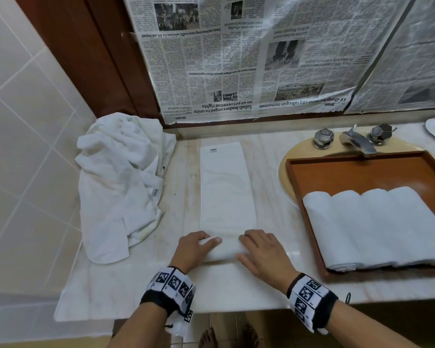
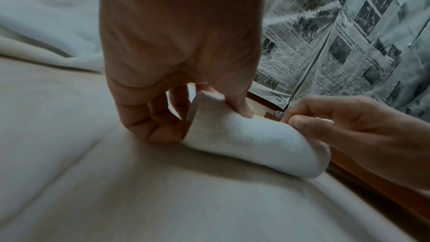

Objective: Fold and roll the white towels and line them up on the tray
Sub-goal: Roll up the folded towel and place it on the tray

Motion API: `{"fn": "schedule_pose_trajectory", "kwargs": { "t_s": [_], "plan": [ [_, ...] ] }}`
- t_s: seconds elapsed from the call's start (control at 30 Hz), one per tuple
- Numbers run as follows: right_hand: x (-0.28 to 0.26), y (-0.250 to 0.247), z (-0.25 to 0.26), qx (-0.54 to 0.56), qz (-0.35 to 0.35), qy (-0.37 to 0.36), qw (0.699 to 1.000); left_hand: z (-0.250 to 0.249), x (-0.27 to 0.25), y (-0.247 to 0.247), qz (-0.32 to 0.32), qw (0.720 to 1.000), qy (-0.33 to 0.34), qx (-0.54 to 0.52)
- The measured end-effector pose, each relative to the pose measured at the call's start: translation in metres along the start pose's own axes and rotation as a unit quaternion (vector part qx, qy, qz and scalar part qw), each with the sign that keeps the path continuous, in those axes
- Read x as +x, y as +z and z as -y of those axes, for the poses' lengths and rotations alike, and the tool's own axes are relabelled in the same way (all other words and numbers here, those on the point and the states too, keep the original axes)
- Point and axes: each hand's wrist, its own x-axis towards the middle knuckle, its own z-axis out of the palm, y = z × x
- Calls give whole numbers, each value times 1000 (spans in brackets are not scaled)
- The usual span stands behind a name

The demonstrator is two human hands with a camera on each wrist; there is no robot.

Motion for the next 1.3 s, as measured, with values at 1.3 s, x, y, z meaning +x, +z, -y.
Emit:
{"fn": "schedule_pose_trajectory", "kwargs": {
  "t_s": [1.3],
  "plan": [
    [36, -39, -14, 284, 393, 171, 858, 12, -36, 16, 47, 979, 85, 177]
  ]
}}
